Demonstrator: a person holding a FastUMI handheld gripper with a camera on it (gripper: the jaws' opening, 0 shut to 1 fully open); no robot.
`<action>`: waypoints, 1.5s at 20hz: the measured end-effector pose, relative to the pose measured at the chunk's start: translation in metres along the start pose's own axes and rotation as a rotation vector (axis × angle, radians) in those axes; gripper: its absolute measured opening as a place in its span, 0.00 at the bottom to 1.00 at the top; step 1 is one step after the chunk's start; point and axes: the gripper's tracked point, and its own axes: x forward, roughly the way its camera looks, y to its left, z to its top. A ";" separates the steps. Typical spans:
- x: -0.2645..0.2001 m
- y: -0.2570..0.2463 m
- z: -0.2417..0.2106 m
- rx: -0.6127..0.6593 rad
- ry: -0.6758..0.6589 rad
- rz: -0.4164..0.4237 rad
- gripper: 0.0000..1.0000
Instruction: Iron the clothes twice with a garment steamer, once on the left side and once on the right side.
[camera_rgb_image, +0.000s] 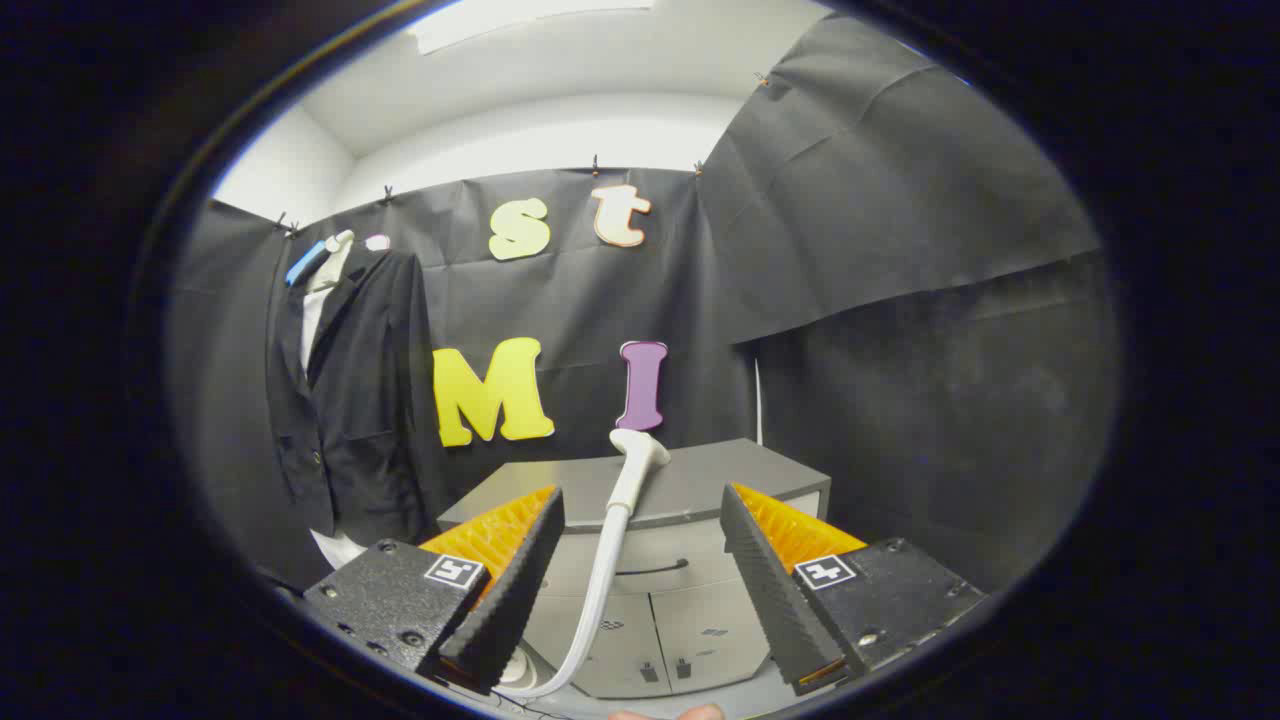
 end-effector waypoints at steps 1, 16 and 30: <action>0.000 -0.001 0.000 -0.003 0.005 0.002 0.98; 0.005 -0.013 -0.001 0.029 0.044 -0.023 0.98; 0.036 0.012 0.005 0.095 0.145 -0.082 0.97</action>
